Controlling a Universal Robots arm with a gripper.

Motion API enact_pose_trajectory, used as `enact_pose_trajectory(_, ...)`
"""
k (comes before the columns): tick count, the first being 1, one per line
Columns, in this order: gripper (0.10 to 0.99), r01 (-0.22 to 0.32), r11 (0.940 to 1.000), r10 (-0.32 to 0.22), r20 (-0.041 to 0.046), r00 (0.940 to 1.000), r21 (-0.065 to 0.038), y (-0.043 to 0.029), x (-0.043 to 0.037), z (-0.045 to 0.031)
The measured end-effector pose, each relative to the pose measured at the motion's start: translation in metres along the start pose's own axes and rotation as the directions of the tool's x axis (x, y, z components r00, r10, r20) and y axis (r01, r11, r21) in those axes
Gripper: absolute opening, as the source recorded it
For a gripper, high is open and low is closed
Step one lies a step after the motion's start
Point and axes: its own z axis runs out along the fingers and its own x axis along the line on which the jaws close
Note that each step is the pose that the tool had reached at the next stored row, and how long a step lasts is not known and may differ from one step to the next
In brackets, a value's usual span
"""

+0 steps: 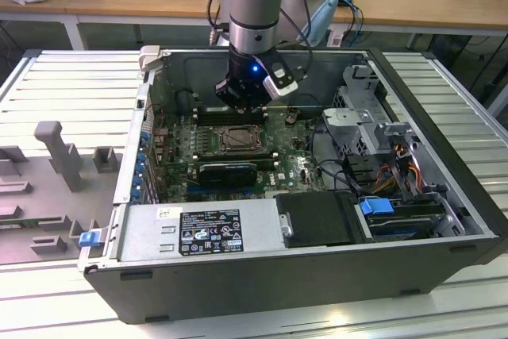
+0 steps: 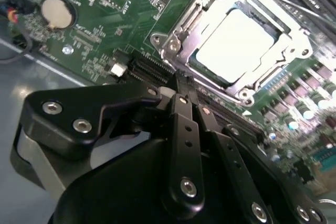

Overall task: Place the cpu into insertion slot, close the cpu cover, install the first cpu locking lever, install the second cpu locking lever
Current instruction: 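Install the first cpu locking lever, then install the second cpu locking lever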

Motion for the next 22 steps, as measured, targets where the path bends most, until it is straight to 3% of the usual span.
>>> enact_pose_trajectory(15, 0.106, 0.000, 1.0000, 0.000, 0.0001, 1.0000, 0.000, -0.0087, 0.0007, -0.0016)
enact_pose_trajectory(19, 0.106, 0.000, 1.0000, 0.000, 0.0001, 1.0000, 0.000, -0.0083, 0.0006, -0.0070)
enact_pose_trajectory(22, 0.106, 0.000, 1.0000, 0.000, 0.0000, 1.0000, 0.000, -0.0075, 0.0004, -0.0176)
